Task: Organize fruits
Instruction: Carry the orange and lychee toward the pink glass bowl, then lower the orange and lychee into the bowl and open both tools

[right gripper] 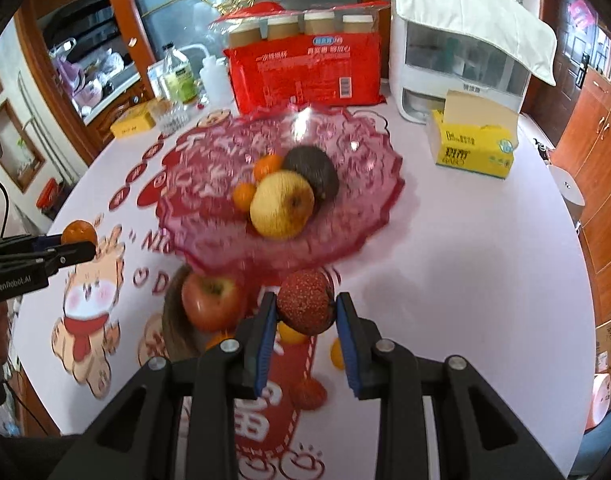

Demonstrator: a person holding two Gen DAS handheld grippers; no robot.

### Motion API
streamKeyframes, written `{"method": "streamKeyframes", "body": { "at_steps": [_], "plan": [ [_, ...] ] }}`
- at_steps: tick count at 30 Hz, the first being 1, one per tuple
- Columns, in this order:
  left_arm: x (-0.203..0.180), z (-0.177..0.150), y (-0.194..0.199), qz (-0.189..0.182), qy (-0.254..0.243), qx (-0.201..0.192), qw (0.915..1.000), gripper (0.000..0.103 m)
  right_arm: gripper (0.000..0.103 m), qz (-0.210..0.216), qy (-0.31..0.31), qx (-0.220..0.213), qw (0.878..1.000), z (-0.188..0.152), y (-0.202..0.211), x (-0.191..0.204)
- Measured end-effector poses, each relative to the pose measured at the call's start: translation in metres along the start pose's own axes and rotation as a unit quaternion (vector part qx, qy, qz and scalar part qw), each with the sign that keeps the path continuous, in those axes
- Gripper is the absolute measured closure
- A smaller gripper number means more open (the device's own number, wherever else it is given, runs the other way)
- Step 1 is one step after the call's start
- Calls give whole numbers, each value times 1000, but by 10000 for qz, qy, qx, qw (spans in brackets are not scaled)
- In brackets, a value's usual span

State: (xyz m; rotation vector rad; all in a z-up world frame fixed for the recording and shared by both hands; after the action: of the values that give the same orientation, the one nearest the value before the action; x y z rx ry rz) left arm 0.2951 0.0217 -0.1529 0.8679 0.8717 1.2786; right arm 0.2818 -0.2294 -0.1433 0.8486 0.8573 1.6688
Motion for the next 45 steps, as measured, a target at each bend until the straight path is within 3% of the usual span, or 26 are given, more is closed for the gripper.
{"method": "streamKeyframes", "body": {
  "at_steps": [8, 21, 25, 28, 33, 45],
  "plan": [
    [-9, 46, -16, -284, -637, -87, 9975, 65, 73, 21, -252, -127, 9996, 35, -16, 7],
    [-33, 53, -56, -1257, -755, 18, 9892, 64, 73, 40, -647, 243, 9976, 44, -57, 9],
    [-35, 53, -60, -1302, -665, 6, 9893, 63, 72, -42, -677, 380, 9970, 43, -61, 7],
    [-34, 55, -55, -1341, -585, -83, 9892, 48, 71, -116, -640, 371, 9972, 45, -59, 7],
    [-24, 55, -43, -1270, -503, -195, 9904, 46, 63, -214, -664, 270, 9972, 47, -46, 6],
    [-4, 25, -20, -1211, -375, -141, 9918, 34, 61, -428, -948, 251, 9943, 16, -7, 11]
  ]
}}
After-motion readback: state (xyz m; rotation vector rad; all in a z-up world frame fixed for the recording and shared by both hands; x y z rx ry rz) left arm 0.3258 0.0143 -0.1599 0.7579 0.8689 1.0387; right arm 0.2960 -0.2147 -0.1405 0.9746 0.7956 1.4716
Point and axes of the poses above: each gripper's, at about its wrist camera, not at the fingertips, and y roughly against the way its jaws point, x to its left, z to its top, the point moved 5 cm from there along -y, roughly the way its jaws point, and after that the axes turned 1 degree about -y, right-handed, at the moved point
